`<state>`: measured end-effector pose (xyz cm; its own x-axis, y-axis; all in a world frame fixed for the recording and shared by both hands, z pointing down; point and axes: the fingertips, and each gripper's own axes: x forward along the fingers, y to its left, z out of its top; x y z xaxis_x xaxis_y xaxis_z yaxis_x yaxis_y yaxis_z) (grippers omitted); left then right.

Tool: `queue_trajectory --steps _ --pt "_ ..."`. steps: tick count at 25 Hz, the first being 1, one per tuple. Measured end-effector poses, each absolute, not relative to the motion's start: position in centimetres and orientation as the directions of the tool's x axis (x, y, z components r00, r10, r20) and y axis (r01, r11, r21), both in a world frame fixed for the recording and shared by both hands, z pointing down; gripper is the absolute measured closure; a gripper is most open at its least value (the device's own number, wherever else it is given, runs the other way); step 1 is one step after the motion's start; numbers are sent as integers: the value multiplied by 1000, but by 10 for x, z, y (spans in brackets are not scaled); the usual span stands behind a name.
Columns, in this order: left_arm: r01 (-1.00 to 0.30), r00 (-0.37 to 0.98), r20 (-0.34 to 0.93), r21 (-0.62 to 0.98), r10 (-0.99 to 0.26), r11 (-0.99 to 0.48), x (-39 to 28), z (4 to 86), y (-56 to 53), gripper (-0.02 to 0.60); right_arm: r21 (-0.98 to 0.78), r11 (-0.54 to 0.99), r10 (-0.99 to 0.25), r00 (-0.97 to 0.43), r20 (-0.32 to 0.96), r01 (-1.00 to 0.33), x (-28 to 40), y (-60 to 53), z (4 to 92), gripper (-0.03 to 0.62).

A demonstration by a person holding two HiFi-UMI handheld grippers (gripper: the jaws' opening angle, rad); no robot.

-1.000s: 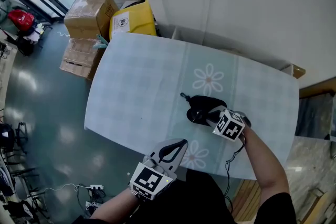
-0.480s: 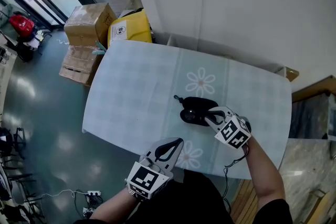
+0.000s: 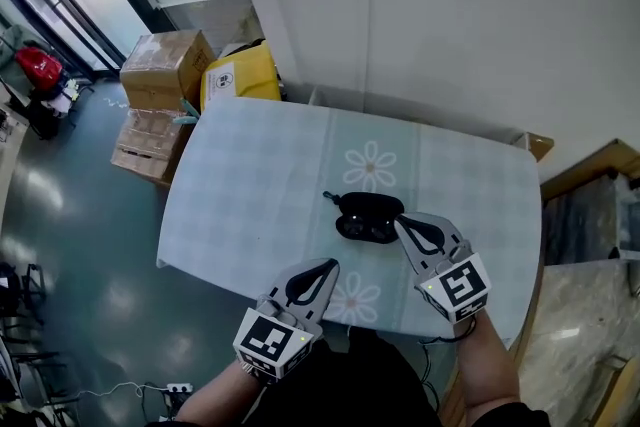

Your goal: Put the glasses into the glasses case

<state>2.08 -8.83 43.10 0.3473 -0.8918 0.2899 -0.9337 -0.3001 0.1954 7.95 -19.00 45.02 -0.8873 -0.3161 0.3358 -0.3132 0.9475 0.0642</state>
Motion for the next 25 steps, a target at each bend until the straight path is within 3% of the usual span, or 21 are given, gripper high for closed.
queue_trajectory --steps 11,25 --pt "-881 469 204 174 -859 -440 -6 393 -63 555 55 841 -540 -827 154 -539 79 -119 358 572" --pt "-791 611 203 186 -765 -583 -18 404 15 555 22 787 -609 -771 188 -617 49 -2 382 572"
